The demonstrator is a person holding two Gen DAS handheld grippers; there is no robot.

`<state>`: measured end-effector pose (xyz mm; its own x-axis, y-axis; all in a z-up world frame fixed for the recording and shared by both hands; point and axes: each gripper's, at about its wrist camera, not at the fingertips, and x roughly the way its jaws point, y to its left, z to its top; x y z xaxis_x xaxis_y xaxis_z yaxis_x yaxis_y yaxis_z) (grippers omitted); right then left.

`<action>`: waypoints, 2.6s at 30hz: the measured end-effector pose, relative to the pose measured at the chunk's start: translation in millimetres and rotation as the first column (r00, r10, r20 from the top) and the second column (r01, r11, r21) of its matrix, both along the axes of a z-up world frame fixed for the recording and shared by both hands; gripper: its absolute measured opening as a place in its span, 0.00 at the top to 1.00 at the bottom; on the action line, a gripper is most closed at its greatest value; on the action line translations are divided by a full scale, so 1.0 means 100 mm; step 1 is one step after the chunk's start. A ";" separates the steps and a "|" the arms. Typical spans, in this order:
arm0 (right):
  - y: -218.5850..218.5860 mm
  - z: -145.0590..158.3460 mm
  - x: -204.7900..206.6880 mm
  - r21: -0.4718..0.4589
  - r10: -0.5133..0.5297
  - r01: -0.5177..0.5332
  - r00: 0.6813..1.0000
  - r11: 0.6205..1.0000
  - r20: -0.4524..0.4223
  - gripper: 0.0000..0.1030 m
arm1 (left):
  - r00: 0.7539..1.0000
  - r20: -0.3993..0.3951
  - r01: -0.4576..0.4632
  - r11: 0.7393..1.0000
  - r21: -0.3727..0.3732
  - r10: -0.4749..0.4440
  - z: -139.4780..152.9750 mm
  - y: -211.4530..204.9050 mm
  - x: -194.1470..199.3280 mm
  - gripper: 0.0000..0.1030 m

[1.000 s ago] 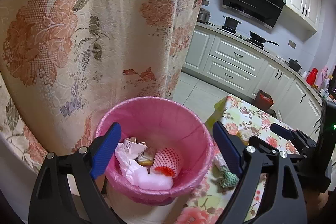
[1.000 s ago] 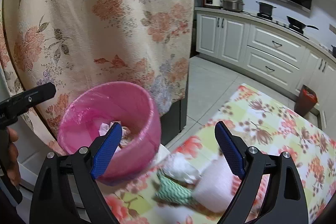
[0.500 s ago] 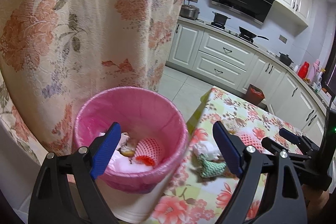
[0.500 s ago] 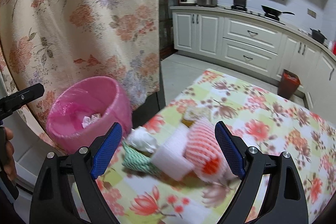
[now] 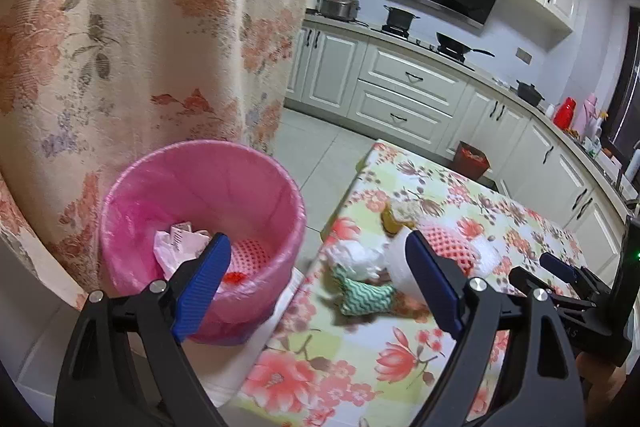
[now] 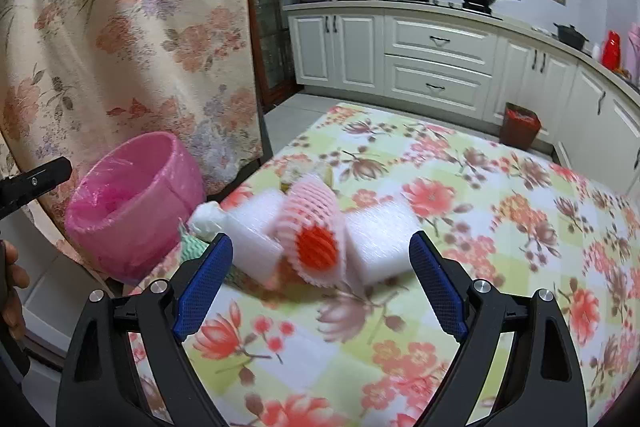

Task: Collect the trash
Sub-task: 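Move both open tools back over the table, then grasp the white foam block with the right tool while the left tool grasps the pink foam net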

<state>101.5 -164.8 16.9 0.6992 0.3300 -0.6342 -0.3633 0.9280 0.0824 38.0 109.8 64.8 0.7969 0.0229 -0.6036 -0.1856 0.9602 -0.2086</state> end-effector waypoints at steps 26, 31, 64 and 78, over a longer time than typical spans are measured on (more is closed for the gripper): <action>-0.33 -0.21 0.09 0.010 -0.061 0.061 0.997 0.998 -0.049 0.18 | 0.994 -0.040 0.107 0.994 0.015 -0.106 -0.12 -0.46 0.17 0.17; -0.34 -0.24 0.13 0.006 -0.063 0.063 0.997 0.998 -0.055 0.18 | 0.993 -0.044 0.114 0.993 0.012 -0.114 -0.14 -0.47 0.22 0.17; -0.33 -0.51 0.57 -0.073 -0.046 0.041 0.996 0.997 -0.080 0.18 | 0.972 -0.082 0.221 0.975 -0.003 -0.220 -0.31 -0.86 0.64 0.25; -0.31 -0.68 0.77 -0.091 -0.010 -0.001 0.993 0.996 -0.119 0.18 | 0.961 -0.112 0.253 0.967 -0.019 -0.253 -0.45 -1.05 0.93 0.27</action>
<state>178.9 -196.0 -51.1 0.6186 0.2643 -0.7399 -0.3516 0.9353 0.0402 130.6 4.3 20.1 0.7030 -0.1734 -0.6897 0.0405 0.9780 -0.2045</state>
